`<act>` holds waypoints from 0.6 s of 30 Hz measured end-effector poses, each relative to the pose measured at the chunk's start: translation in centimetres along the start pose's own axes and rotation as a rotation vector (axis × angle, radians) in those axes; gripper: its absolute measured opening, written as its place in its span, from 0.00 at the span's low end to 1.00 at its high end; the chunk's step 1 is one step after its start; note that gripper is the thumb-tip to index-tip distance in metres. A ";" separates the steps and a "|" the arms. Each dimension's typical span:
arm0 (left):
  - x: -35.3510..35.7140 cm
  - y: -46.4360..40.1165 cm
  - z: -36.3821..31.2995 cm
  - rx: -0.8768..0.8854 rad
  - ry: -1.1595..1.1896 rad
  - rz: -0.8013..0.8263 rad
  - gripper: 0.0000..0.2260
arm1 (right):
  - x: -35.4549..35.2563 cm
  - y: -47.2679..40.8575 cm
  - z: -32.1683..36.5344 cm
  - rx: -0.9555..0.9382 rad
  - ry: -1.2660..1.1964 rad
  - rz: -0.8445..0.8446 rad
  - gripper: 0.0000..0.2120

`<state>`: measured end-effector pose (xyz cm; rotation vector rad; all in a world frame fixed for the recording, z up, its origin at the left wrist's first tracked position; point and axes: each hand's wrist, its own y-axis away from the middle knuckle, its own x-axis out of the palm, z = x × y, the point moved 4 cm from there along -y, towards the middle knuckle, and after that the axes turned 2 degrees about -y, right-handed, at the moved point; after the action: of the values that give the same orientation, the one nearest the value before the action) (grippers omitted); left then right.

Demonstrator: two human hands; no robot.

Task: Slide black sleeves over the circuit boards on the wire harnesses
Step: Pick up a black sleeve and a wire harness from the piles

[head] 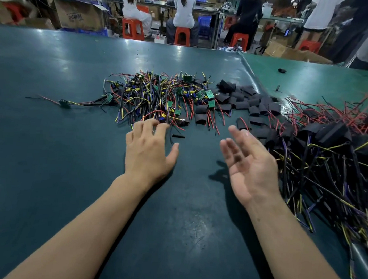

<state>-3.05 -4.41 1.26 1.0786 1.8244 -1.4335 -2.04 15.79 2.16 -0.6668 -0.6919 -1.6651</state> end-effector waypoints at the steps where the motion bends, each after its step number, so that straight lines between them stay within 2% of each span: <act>1: 0.4 -0.2 0.8 -0.067 -0.004 0.038 0.20 | 0.1 0.1 -0.5 0.020 0.059 0.025 0.09; 3: 0.7 -0.3 1.7 -0.149 0.015 0.062 0.16 | 0.2 0.1 -1.0 0.024 0.196 0.038 0.09; 8: 0.4 -0.6 1.8 -0.195 0.023 -0.011 0.12 | -0.2 -0.7 -1.3 -0.013 0.400 0.021 0.08; 13: -1.3 -0.4 2.4 -0.297 0.021 -0.201 0.11 | 0.0 -0.9 -1.8 -0.047 0.522 0.114 0.08; 16: -3.2 0.0 1.0 -0.124 0.215 -0.437 0.10 | 0.3 -1.0 -2.4 -0.127 0.670 0.158 0.10; 18: -3.7 0.6 -0.4 0.070 0.370 -0.466 0.09 | 0.5 -1.0 -2.7 -0.236 0.837 0.185 0.20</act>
<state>-0.60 -4.83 4.12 1.0485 2.4273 -1.6482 -3.29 13.61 0.65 -0.1374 0.1627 -1.6662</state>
